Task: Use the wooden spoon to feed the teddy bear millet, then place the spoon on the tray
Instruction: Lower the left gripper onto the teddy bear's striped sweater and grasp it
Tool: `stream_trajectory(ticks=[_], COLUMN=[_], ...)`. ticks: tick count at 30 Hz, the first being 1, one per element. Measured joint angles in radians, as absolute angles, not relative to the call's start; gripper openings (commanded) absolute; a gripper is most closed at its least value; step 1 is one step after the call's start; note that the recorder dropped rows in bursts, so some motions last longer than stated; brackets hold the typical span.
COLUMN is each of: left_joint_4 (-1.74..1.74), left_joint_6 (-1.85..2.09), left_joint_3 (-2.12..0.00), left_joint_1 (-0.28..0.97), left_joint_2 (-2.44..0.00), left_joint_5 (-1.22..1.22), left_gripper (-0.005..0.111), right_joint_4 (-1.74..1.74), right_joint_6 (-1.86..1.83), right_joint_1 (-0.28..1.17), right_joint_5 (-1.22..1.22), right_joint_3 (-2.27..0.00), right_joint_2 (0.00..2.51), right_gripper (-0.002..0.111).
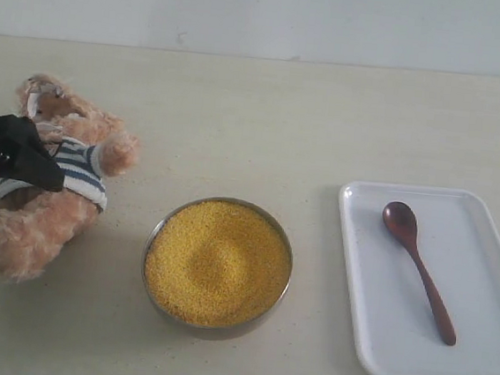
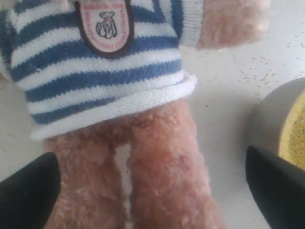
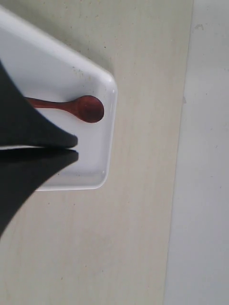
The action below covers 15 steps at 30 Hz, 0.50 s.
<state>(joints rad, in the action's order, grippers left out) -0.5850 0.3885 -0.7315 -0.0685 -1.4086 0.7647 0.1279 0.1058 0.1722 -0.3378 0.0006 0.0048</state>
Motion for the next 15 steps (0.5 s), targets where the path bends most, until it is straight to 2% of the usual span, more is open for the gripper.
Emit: stream_trajectory(ticks=[9, 15], left_joint_4=[-0.563, -0.374], left_joint_6=[0.39, 0.238], left_joint_3=[-0.767, -0.786], left_joint_1=[-0.009, 0.058], left_joint_2=[-1.51, -1.576], left_joint_5=[0.717, 0.694], left_gripper=[0.109, 0.109], right_joint_4=[0.128, 0.128], right_joint_6=[0.106, 0.106], right_joint_1=[0.172, 0.172], right_joint_5=[-0.338, -0.338], right_joint_3=[0.001, 0.001], right_joint_2=[0.005, 0.005], right_gripper=[0.0, 0.0])
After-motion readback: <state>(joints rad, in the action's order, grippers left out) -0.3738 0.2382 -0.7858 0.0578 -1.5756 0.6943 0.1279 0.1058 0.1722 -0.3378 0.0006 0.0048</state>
